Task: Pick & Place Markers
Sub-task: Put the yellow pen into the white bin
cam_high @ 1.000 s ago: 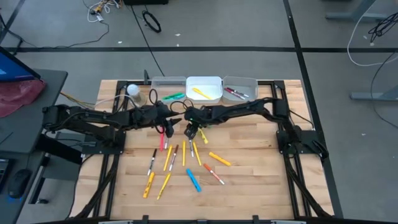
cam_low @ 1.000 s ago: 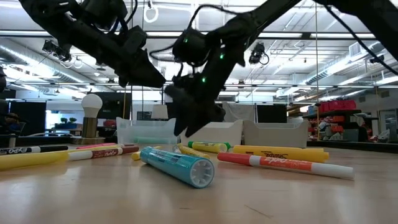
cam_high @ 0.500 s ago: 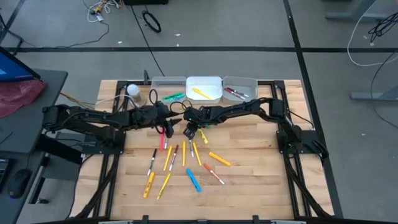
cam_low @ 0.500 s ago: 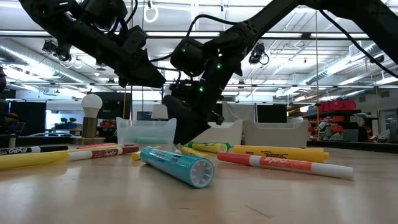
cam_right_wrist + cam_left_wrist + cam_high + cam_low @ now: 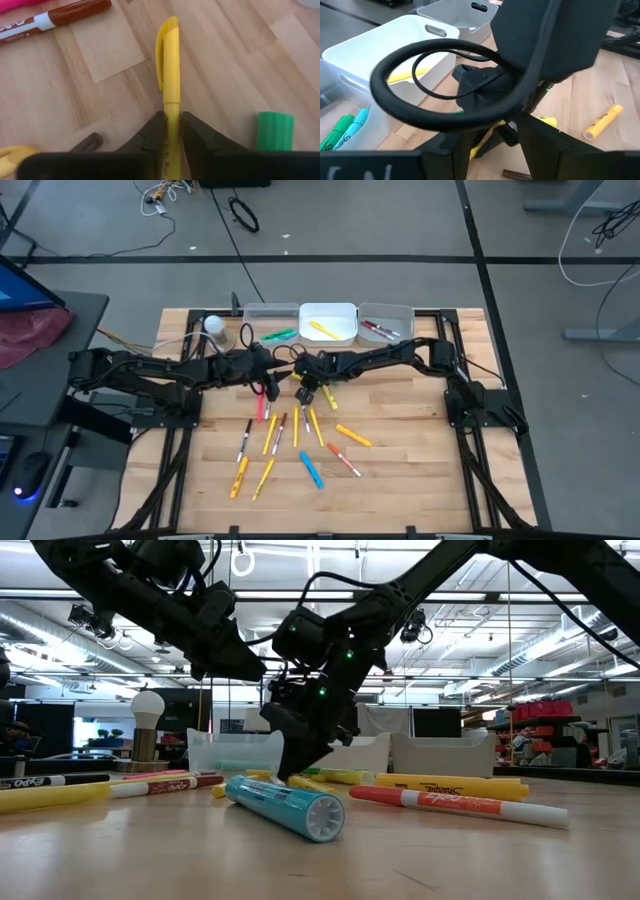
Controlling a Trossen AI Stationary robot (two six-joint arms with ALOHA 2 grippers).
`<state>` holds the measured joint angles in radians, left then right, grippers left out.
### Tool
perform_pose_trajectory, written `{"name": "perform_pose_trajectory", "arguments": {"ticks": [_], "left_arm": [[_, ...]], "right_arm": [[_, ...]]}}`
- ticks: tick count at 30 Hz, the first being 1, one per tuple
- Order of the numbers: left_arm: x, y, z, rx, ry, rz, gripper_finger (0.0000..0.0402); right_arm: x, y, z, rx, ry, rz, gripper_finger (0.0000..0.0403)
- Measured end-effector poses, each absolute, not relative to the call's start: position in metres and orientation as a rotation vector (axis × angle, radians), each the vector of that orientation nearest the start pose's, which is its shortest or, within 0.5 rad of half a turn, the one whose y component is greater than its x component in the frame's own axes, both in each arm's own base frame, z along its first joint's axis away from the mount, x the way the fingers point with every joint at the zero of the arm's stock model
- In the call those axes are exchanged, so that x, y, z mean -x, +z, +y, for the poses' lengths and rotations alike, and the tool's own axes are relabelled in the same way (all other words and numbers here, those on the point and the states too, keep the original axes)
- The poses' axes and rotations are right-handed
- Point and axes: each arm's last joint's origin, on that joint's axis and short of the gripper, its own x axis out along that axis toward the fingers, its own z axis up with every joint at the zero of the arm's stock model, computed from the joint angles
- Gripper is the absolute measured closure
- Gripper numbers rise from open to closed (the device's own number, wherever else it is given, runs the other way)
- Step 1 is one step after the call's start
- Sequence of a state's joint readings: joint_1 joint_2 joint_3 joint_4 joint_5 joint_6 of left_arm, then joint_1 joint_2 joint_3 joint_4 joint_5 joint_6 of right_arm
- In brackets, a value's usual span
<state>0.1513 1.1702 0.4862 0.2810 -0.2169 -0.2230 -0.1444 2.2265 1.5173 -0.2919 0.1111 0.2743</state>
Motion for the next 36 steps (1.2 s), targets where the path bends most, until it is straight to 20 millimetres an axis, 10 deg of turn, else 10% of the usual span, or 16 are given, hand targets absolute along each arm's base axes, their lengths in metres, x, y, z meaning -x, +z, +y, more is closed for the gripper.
{"name": "perform_pose_trajectory", "arguments": {"ticks": [10, 23, 29, 36], "left_arm": [[-0.215, 0.223, 0.037, 0.239, 0.390, 0.277, 0.0241], [-0.192, 0.240, 0.027, 0.205, 0.442, 0.245, 0.0241], [-0.195, 0.236, 0.029, 0.198, 0.455, 0.266, 0.0241], [-0.194, 0.237, 0.031, 0.179, 0.497, 0.255, 0.0241]], "right_arm": [[-0.453, 0.134, -0.068, -0.239, -0.307, 0.916, 0.0385], [-0.390, 0.277, -0.126, -0.105, -0.393, 0.729, 0.0388], [-0.363, 0.271, -0.179, -0.050, -0.455, 0.916, 0.0388], [-0.367, 0.212, -0.216, -0.073, -0.395, 1.047, 0.0389]]}}
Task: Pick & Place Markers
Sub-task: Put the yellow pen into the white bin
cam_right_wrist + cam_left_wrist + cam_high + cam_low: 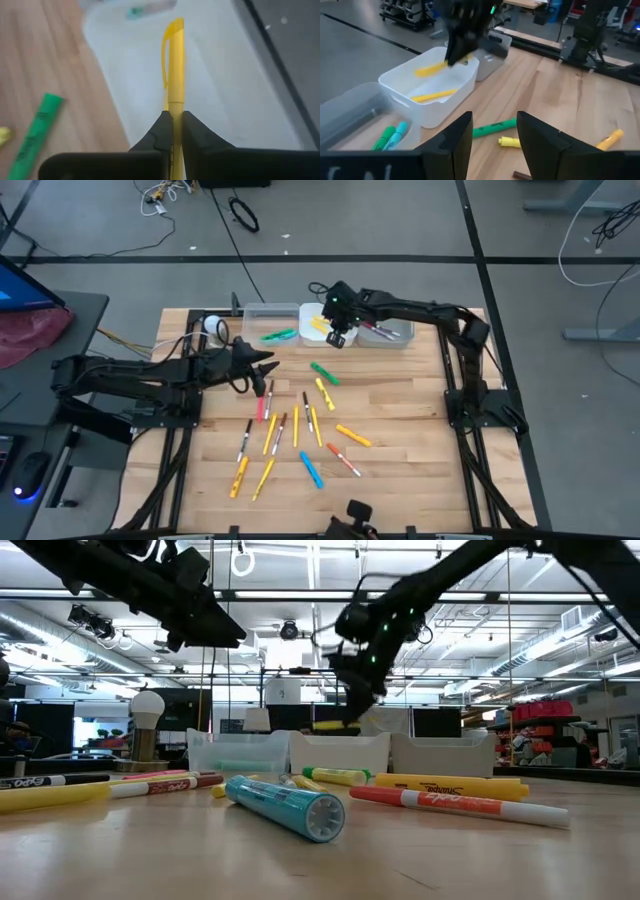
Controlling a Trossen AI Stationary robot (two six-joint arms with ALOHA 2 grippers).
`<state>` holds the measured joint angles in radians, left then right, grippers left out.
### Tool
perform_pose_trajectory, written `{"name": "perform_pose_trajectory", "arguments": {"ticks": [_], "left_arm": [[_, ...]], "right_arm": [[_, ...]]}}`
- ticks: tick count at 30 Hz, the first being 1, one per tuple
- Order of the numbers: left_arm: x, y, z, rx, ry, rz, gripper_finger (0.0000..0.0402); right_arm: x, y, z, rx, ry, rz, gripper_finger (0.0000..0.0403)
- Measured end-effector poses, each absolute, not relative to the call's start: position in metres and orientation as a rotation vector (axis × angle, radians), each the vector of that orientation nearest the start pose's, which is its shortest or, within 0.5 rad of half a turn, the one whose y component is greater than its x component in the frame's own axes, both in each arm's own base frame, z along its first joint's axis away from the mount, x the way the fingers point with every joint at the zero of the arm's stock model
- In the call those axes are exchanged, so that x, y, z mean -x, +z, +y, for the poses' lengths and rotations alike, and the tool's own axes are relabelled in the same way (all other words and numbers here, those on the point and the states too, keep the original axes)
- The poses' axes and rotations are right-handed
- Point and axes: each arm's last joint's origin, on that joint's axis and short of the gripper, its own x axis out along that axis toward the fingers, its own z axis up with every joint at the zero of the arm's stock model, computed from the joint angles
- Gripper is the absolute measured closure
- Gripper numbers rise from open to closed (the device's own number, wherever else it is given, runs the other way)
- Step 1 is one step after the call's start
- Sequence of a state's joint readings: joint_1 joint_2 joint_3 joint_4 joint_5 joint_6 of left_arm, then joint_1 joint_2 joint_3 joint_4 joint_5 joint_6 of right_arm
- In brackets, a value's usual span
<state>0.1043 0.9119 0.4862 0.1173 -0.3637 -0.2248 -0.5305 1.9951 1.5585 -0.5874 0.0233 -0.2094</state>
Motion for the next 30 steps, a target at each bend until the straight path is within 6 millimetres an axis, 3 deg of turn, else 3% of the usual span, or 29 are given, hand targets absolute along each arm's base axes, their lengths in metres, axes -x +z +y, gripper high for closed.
{"name": "perform_pose_trajectory", "arguments": {"ticks": [4, 10, 19, 30], "left_arm": [[-0.195, 0.237, 0.031, 0.177, 0.502, 0.249, 0.0241], [-0.195, 0.238, 0.031, 0.177, 0.506, 0.244, 0.0241], [-0.195, 0.238, 0.031, 0.177, 0.505, 0.242, 0.0241], [-0.195, 0.238, 0.031, 0.177, 0.505, 0.242, 0.0241]], "right_arm": [[-0.376, 0.180, -0.225, -0.091, -0.377, 1.082, 0.0390], [-0.385, 0.156, -0.230, -0.129, -0.362, 1.048, 0.0389], [-0.385, 0.162, -0.241, -0.218, -0.395, 0.954, 0.0372], [-0.373, 0.159, -0.252, -0.377, -0.405, 0.964, 0.0336]]}}
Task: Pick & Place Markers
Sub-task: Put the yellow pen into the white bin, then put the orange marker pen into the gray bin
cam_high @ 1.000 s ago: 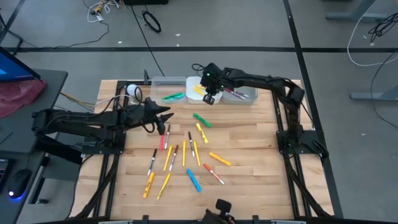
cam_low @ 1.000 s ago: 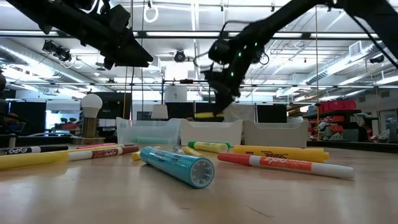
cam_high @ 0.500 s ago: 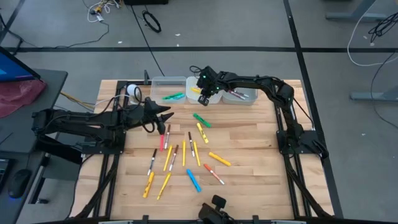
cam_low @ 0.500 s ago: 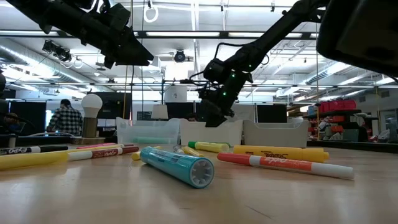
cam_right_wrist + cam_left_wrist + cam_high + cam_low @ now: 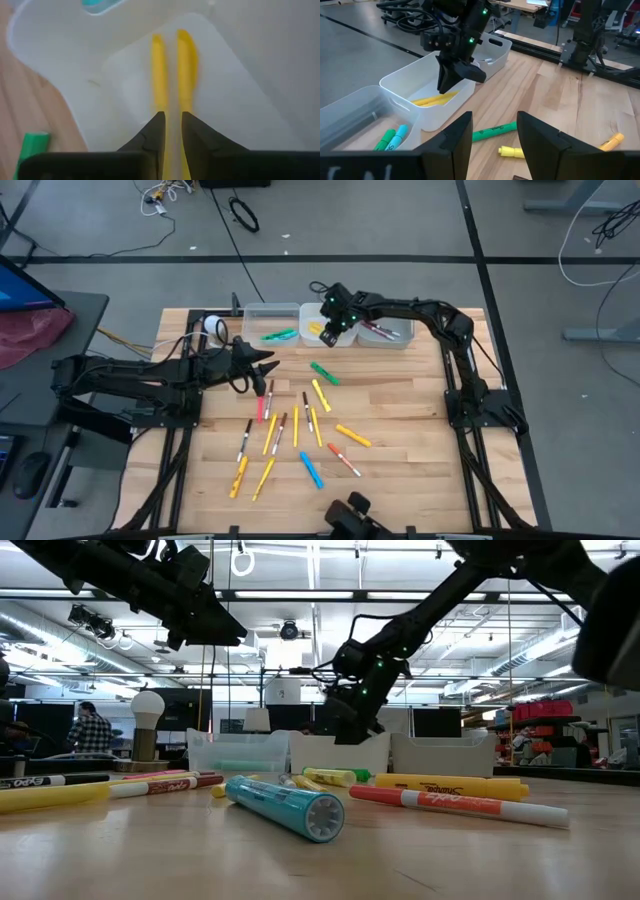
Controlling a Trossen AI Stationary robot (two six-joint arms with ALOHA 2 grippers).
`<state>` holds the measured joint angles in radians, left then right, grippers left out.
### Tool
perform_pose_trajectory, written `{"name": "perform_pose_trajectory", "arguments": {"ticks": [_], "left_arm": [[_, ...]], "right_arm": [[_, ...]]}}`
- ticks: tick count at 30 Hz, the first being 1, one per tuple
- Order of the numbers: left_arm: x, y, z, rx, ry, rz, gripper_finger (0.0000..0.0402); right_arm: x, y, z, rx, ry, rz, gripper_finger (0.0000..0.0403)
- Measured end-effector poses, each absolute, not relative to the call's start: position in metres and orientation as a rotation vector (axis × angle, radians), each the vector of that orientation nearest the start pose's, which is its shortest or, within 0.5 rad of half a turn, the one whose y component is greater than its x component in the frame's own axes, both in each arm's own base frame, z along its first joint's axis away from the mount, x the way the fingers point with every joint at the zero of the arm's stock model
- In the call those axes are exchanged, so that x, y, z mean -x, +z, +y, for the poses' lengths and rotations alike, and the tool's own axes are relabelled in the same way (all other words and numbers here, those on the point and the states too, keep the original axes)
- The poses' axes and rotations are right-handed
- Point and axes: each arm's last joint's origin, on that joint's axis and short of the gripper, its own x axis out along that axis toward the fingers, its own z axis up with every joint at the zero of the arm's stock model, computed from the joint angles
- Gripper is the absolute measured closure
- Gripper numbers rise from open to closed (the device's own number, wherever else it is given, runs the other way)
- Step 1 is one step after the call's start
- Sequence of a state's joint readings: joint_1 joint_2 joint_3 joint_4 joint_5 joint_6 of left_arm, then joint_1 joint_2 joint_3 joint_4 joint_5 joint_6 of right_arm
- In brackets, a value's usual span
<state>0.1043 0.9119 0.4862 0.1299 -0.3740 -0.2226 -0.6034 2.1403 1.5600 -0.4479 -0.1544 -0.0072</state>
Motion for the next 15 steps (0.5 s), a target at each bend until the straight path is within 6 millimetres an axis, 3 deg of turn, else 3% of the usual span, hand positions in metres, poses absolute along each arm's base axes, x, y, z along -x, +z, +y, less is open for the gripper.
{"name": "perform_pose_trajectory", "arguments": {"ticks": [8, 12, 15], "left_arm": [[-0.195, 0.238, 0.031, 0.177, 0.505, 0.242, 0.0241], [-0.195, 0.238, 0.031, 0.177, 0.505, 0.242, 0.0241], [-0.195, 0.238, 0.031, 0.177, 0.505, 0.242, 0.0241]], "right_arm": [[-0.365, 0.169, -0.259, -0.396, -0.390, 0.938, 0.0335], [-0.361, 0.205, -0.251, -0.361, -0.395, 0.863, 0.0335], [-0.364, 0.238, -0.228, -0.289, -0.380, 0.818, 0.0335]]}}
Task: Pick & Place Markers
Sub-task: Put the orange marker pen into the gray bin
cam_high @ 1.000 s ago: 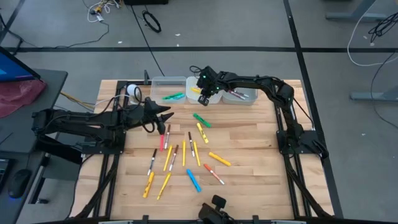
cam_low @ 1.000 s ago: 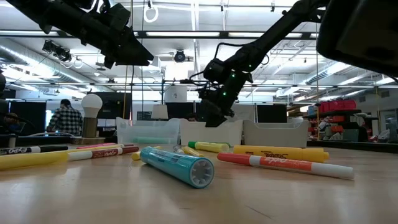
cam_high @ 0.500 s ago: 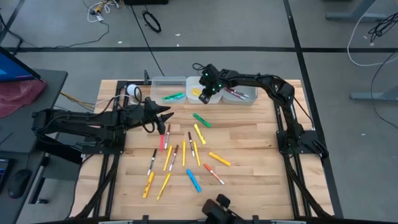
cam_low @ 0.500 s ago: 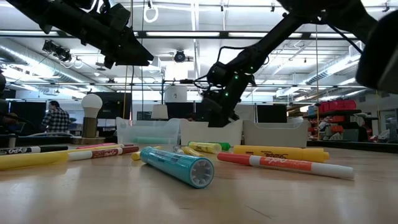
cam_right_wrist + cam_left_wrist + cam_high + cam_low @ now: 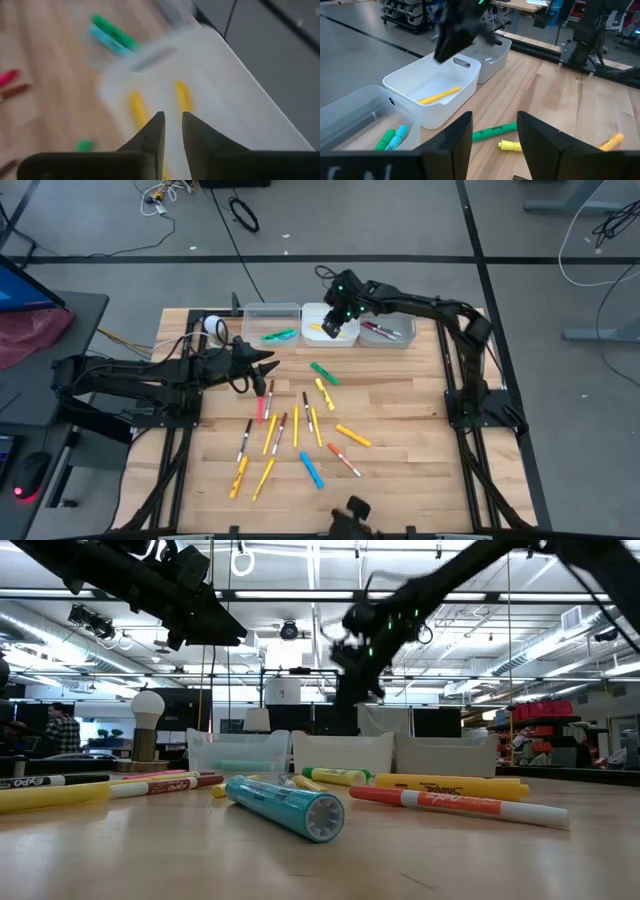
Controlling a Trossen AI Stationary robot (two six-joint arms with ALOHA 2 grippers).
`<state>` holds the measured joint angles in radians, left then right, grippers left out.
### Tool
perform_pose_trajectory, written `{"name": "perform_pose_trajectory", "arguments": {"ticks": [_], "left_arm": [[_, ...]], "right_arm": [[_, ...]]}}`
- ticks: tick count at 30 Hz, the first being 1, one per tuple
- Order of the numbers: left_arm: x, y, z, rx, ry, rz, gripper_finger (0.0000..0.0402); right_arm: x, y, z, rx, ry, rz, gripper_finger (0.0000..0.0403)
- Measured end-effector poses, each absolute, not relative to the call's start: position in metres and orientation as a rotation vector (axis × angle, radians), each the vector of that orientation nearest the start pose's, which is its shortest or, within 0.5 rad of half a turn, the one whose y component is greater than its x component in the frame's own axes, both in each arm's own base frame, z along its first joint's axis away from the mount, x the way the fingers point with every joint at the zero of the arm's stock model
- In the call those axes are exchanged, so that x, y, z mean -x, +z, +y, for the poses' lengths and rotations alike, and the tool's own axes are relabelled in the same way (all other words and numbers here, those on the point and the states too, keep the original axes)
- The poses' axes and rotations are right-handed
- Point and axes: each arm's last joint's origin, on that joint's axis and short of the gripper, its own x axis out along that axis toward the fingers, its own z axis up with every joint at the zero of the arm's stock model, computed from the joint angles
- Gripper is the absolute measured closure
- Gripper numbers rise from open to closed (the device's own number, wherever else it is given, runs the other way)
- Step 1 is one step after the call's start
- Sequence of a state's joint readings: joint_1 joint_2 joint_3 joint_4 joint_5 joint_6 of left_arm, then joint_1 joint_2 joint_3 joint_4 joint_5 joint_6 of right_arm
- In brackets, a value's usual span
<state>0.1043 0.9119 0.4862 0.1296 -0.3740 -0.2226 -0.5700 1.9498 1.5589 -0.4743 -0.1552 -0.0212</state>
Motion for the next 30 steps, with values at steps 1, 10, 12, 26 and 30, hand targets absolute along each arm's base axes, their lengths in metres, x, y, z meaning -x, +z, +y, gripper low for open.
{"name": "perform_pose_trajectory", "arguments": {"ticks": [1, 10, 12, 26, 30], "left_arm": [[-0.195, 0.238, 0.031, 0.176, 0.505, 0.242, 0.0241], [-0.195, 0.237, 0.029, 0.176, 0.495, 0.251, 0.0241], [-0.195, 0.237, 0.028, 0.174, 0.488, 0.257, 0.0241], [-0.196, 0.236, 0.012, 0.162, 0.409, 0.273, 0.0241], [-0.196, 0.236, 0.010, 0.160, 0.396, 0.273, 0.0241]], "right_arm": [[-0.366, 0.249, -0.217, -0.251, -0.375, 0.803, 0.0335], [-0.381, 0.305, -0.096, 0.031, -0.227, 0.771, 0.0335], [-0.381, 0.305, -0.069, 0.066, -0.203, 0.797, 0.0334], [-0.341, 0.218, 0.046, -0.095, -0.149, 1.119, 0.0334], [-0.334, 0.197, 0.067, -0.202, -0.068, 1.114, 0.0322]]}}
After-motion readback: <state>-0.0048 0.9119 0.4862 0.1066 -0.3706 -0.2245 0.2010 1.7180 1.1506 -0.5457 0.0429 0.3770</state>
